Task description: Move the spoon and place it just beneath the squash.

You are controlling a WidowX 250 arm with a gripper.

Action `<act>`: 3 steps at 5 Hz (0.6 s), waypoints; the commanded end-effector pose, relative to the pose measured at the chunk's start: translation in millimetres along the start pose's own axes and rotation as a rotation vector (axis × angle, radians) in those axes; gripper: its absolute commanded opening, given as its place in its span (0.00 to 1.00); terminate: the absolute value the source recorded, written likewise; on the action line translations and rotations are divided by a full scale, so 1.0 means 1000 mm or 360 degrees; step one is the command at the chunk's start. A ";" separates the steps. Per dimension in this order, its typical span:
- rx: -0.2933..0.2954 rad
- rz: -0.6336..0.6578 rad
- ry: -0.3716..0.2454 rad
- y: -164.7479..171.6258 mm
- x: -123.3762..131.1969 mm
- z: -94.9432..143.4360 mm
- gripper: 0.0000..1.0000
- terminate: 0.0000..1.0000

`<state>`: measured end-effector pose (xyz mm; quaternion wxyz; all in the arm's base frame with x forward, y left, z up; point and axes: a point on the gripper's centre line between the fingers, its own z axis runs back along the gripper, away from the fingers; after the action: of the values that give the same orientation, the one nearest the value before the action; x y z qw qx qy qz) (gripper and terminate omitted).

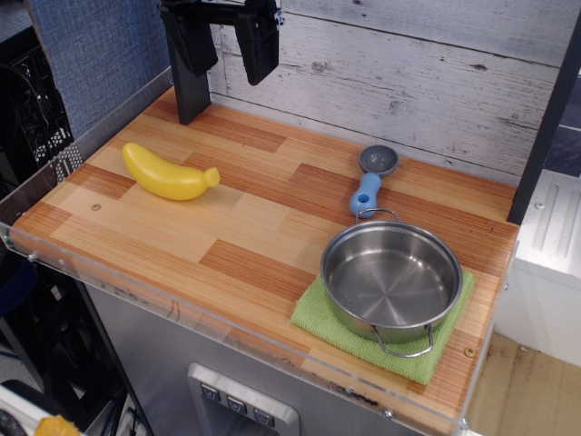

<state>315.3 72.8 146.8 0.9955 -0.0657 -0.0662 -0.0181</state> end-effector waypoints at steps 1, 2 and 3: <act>0.0000 0.0000 0.0000 0.000 0.000 0.000 1.00 0.00; 0.0029 0.0017 0.0001 -0.002 0.006 -0.008 1.00 0.00; 0.0065 0.0057 -0.0015 -0.017 0.012 -0.011 1.00 0.00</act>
<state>327.7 51.9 129.5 0.9973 -0.0486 -0.0552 0.0065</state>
